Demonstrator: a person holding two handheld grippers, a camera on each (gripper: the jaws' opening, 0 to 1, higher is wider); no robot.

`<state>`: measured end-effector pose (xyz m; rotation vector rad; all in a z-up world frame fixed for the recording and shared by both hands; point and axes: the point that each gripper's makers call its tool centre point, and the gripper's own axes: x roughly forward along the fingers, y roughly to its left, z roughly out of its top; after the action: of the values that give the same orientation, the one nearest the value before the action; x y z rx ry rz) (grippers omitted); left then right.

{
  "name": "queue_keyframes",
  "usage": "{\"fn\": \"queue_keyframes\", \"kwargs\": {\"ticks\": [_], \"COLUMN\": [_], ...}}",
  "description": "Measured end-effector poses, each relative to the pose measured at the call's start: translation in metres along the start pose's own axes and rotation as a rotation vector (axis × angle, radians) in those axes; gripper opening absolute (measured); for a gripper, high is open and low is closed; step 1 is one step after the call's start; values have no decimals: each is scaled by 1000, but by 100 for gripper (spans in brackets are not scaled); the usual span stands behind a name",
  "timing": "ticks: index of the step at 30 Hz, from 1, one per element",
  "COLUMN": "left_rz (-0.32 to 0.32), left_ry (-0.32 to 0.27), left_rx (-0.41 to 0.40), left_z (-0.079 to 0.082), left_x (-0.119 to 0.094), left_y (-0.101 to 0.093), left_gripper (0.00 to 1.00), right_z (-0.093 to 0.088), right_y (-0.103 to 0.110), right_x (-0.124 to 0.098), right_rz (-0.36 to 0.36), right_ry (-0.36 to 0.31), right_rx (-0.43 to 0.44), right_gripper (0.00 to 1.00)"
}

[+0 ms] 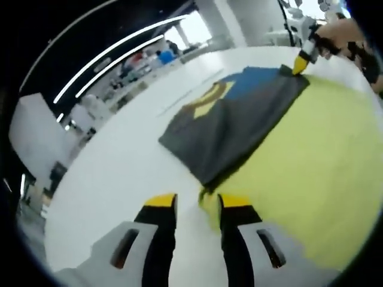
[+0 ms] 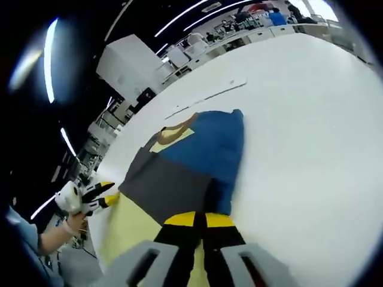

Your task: Fold the garment on the visible template until the final outline fits inside the template.

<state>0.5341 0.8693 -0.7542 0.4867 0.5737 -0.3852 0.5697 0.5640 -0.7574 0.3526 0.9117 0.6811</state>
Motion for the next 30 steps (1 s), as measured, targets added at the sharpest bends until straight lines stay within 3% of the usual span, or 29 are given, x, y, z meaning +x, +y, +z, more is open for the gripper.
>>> {"fn": "queue_keyframes", "kwargs": {"ticks": [5,7,9,10,14,16,17,22,30], "left_rz": [-25,-36,-44,-49,-63,-80,-79,-97,-144], "left_ry": [-45,-68,-89,-98,-121,-137,-136,-148,-163], "left_rx": [-61,-91,-122,-137,-175,-252,-253,-300,-367], "left_z": [5,9,15,19,23,26,24,29,28], "left_x": [-5,-7,-12,-15,-22,-26,-28,-39,-48], "left_y": [-4,-6,-8,-8,-8,-10,-7,-12,-20], "left_gripper": [42,49,53,54,63,70,74,88,99], "right_z": [4,7,7,4,3,3,3,3,-7], "right_y": [19,23,24,27,37,39,41,46,46], "right_x": [-13,-15,-17,-20,-27,-30,-32,-44,-66], "right_rz": [39,61,58,53,60,62,64,56,17], "right_ry": [-41,-86,-107,-109,-120,-124,-131,-136,-128], "right_rx": [-123,-194,-244,-259,-313,-316,-321,-354,-365], "right_gripper": [26,41,64,71,82,93,98,100,100]}}
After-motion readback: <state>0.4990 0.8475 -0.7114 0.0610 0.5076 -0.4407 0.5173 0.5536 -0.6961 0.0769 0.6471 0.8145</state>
